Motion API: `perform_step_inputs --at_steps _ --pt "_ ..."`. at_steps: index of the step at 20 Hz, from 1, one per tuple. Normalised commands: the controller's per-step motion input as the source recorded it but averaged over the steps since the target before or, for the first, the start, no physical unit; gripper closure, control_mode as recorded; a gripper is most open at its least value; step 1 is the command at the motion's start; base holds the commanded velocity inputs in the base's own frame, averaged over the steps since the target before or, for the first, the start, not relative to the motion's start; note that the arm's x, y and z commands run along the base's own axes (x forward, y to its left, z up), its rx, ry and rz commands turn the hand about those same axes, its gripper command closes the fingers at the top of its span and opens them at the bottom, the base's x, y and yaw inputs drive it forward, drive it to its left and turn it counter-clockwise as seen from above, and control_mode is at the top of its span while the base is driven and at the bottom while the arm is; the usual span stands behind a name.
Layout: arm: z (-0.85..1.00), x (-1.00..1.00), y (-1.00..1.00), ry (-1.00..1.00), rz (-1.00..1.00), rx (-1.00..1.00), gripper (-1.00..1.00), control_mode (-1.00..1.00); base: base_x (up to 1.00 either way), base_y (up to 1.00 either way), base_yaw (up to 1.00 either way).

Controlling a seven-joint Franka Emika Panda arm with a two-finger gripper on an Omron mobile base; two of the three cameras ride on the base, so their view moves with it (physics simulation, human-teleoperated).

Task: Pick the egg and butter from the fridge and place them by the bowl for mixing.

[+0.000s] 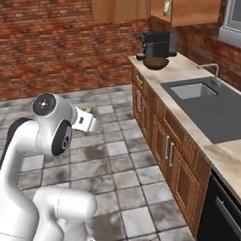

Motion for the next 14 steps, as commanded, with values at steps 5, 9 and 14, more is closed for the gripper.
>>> perform_step_inputs --at_steps 5,9,14 --pt "0.0 0.0 0.0 0.0 0.0 0.0 1.0 1.0 0.94 0.39 0.04" --pt "0.0 0.0 0.0 0.0 0.0 0.0 1.0 1.0 0.94 0.37 0.03" --pt "0.0 0.0 0.0 0.0 0.0 0.0 1.0 1.0 0.94 0.33 0.0"
